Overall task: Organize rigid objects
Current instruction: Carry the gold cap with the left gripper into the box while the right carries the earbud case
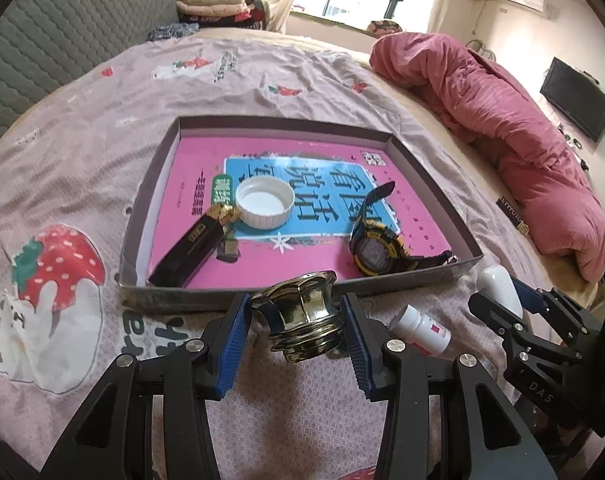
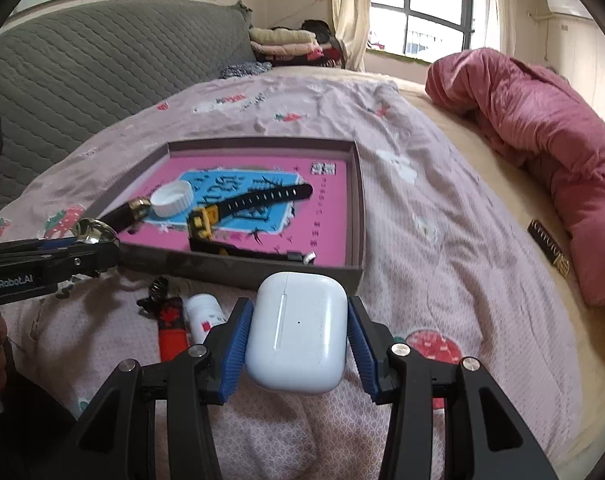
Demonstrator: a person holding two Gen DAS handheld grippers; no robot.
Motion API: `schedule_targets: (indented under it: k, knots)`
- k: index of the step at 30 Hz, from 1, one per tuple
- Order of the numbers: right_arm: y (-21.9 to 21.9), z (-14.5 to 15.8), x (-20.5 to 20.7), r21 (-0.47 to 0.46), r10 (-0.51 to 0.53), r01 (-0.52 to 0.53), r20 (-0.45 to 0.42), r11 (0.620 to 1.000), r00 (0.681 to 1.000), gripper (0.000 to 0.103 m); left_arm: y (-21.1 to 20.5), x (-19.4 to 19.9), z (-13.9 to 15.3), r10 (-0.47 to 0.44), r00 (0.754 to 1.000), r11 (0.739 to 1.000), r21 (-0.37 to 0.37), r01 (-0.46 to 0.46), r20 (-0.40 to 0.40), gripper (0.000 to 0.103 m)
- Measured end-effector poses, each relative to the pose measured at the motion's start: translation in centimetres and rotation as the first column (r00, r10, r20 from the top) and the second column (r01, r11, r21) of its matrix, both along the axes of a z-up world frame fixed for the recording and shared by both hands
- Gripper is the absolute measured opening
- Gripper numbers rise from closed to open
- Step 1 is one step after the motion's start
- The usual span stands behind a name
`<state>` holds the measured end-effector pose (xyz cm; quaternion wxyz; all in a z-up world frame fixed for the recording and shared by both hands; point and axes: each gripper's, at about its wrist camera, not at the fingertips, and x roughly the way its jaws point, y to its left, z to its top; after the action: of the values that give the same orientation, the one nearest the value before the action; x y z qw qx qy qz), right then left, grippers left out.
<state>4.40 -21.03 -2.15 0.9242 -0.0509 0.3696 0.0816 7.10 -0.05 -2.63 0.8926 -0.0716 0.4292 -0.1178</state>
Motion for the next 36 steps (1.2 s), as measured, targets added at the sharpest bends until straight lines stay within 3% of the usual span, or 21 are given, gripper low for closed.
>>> schedule_targets:
  k: [36]
  knots:
    - [0.1,4.2,-1.3,-0.001,0.019,-0.019,0.145,1.0,0.989,0.047,1.8,-1.0,4.5,0.05,0.994,0.998,0.023,-0.053,0.095,0.047]
